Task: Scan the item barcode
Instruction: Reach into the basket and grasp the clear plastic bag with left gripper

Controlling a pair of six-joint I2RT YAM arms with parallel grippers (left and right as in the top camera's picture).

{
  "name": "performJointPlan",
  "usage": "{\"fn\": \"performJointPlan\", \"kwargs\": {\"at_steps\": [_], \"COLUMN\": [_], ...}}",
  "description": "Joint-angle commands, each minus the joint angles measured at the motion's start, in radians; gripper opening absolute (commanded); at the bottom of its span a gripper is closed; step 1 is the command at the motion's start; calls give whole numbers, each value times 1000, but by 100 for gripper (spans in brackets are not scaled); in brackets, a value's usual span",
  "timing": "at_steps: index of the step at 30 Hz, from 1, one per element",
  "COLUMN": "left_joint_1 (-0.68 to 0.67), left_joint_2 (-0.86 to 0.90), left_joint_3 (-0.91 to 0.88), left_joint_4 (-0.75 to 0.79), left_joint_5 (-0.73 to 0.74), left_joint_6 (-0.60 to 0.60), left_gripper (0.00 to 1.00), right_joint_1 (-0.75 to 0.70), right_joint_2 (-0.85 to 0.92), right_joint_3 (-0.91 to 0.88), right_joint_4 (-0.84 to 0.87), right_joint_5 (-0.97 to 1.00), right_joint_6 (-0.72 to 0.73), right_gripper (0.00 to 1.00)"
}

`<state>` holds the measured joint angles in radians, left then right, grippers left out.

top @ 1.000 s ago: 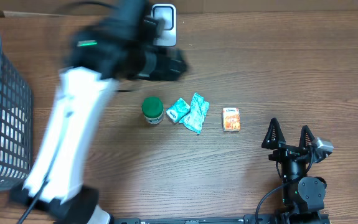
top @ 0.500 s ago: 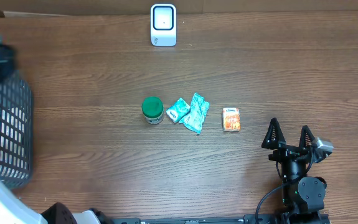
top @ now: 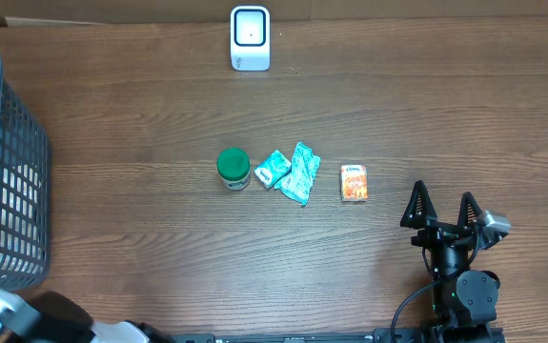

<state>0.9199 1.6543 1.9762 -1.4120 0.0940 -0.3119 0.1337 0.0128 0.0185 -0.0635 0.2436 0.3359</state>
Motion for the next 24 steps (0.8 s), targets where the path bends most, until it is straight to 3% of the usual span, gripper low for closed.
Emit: {"fn": "performJointPlan", "kwargs": {"at_steps": [1,7,24], "left_joint_1": [43,51,58], "left_joint_2": [42,137,496], "left_joint_3": [-39,-46,-46], "left_joint_4": [47,130,221], "left_joint_5": [-68,-48,-23], "left_joint_6": [30,220,470], "left_gripper": [99,100,100], "right_joint_1": [8,8,8], "right_joint_2": [-9,-9,-9], "right_joint_3": [-11,-11,-11], "right_joint_4": [5,5,5], "right_joint_5": [14,14,14], "right_joint_6": [-8,-8,-8], "right_gripper": [100,100,100]}}
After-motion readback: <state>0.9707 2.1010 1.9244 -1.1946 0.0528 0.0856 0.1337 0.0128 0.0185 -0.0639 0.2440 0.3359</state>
